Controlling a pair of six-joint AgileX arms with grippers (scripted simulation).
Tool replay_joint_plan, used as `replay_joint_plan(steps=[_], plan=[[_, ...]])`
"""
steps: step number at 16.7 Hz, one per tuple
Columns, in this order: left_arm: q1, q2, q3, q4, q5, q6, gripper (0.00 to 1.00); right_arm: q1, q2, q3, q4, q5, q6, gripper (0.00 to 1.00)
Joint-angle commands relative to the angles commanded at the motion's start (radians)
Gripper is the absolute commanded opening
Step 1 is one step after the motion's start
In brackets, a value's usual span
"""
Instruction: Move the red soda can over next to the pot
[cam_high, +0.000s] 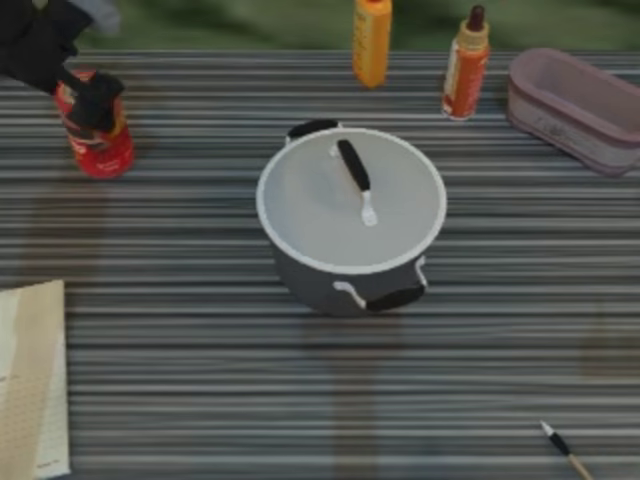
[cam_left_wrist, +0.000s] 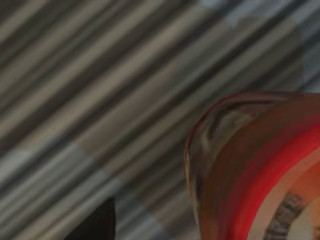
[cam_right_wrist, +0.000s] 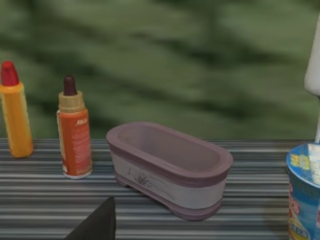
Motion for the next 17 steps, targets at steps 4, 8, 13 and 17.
replay_joint_plan(steps=[4, 8, 13, 17], plan=[[-0.005, 0.013, -0.039, 0.053, -0.001, -0.005, 1.00, 0.000, 0.000, 0.000, 0.000, 0.000, 0.000, 1.00], [-0.005, 0.013, -0.039, 0.053, -0.001, -0.005, 0.92, 0.000, 0.000, 0.000, 0.000, 0.000, 0.000, 1.00], [-0.005, 0.013, -0.039, 0.053, -0.001, -0.005, 0.55, 0.000, 0.000, 0.000, 0.000, 0.000, 0.000, 1.00], [-0.005, 0.013, -0.039, 0.053, -0.001, -0.005, 0.25, 0.000, 0.000, 0.000, 0.000, 0.000, 0.000, 1.00]])
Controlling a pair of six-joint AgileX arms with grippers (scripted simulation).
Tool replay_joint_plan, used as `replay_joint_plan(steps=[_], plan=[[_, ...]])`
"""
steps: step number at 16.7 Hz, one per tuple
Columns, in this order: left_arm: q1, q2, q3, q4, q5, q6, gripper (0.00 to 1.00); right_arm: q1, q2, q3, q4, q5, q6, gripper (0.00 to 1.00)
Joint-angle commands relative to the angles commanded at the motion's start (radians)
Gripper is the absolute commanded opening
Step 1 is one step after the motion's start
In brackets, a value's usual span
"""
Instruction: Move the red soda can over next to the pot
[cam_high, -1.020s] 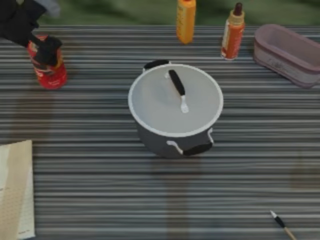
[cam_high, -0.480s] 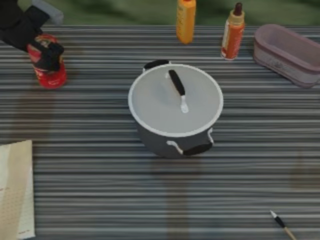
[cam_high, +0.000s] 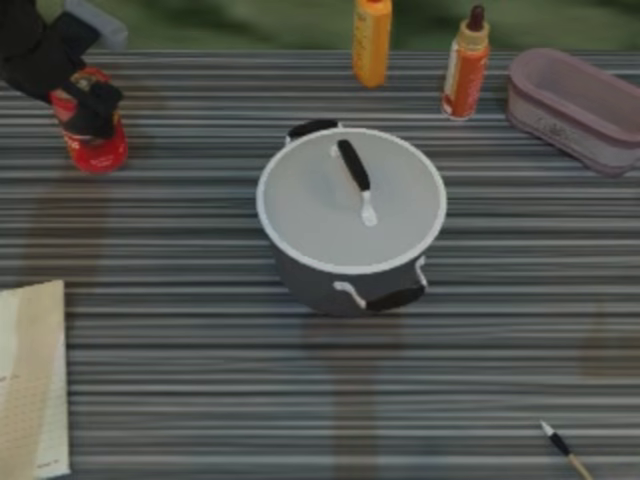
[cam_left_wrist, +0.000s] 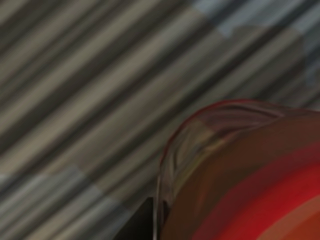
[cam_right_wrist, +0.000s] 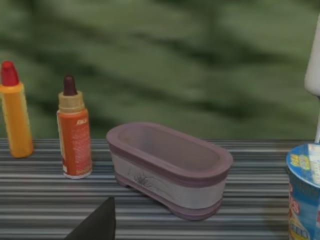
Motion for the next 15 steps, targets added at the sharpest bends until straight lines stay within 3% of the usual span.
replay_joint_plan(steps=[3, 4, 15], plan=[[0.000, 0.000, 0.000, 0.000, 0.000, 0.000, 0.02, 0.000, 0.000, 0.000, 0.000, 0.000, 0.000, 1.00], [0.000, 0.000, 0.000, 0.000, 0.000, 0.000, 0.00, 0.000, 0.000, 0.000, 0.000, 0.000, 0.000, 1.00], [0.008, -0.040, -0.039, 0.003, -0.001, -0.001, 0.00, 0.000, 0.000, 0.000, 0.000, 0.000, 0.000, 1.00]])
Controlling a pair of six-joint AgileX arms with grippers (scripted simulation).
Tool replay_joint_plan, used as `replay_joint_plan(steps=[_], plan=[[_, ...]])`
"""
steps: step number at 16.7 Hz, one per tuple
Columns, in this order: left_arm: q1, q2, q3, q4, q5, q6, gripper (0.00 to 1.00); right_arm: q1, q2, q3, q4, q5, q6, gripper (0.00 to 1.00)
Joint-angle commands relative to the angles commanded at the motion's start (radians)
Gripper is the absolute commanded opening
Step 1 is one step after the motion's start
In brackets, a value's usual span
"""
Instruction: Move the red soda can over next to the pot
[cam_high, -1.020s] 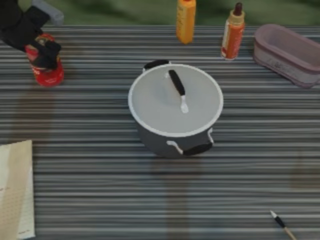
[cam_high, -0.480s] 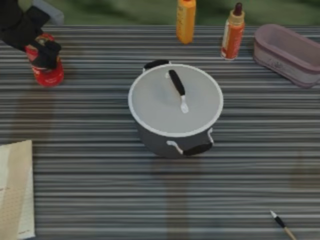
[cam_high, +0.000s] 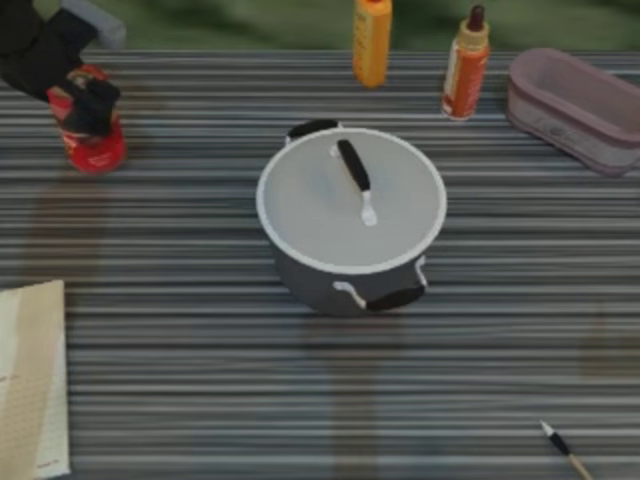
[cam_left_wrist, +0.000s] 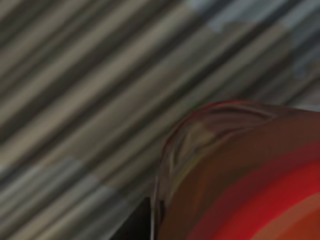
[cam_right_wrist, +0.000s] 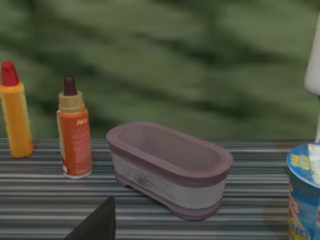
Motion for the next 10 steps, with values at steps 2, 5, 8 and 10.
replay_joint_plan(steps=[2, 5, 8, 10], plan=[[0.005, -0.076, -0.077, 0.003, -0.001, 0.000, 0.00, 0.000, 0.000, 0.000, 0.000, 0.000, 0.000, 1.00], [0.013, -0.233, -0.245, 0.009, -0.002, 0.002, 0.00, 0.000, 0.000, 0.000, 0.000, 0.000, 0.000, 1.00], [0.022, -0.396, -0.417, 0.015, -0.003, 0.006, 0.00, 0.000, 0.000, 0.000, 0.000, 0.000, 0.000, 1.00], [0.026, -0.476, -0.498, 0.017, -0.003, 0.009, 0.00, 0.000, 0.000, 0.000, 0.000, 0.000, 0.000, 1.00]])
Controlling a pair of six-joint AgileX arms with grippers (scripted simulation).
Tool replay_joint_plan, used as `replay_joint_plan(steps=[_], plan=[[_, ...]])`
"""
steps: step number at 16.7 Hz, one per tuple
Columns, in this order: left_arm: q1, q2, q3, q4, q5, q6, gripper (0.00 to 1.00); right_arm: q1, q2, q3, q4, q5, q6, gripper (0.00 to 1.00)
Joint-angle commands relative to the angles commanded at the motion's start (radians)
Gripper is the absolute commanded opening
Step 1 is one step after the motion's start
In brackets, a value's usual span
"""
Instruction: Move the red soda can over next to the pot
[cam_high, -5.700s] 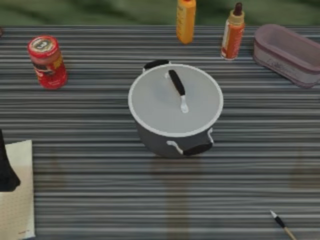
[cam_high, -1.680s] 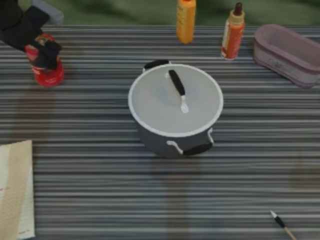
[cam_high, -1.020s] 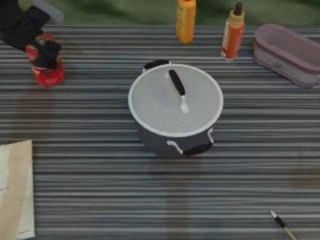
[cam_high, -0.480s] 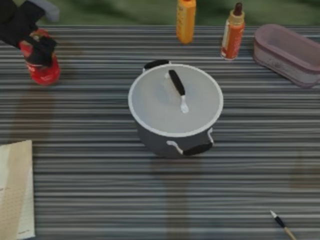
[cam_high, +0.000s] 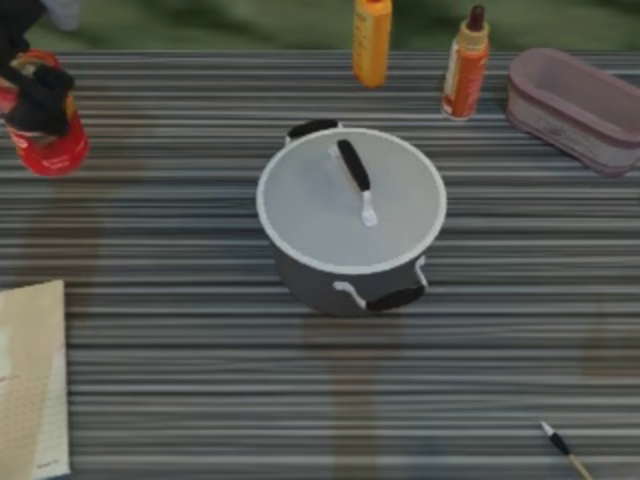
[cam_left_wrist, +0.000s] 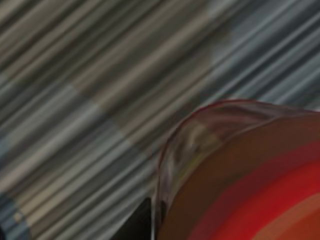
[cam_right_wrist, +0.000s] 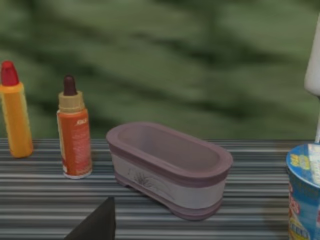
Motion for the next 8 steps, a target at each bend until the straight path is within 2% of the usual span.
replay_joint_plan(steps=[8], plan=[[-0.008, -0.043, -0.045, 0.007, -0.005, -0.010, 0.00, 0.000, 0.000, 0.000, 0.000, 0.000, 0.000, 1.00]])
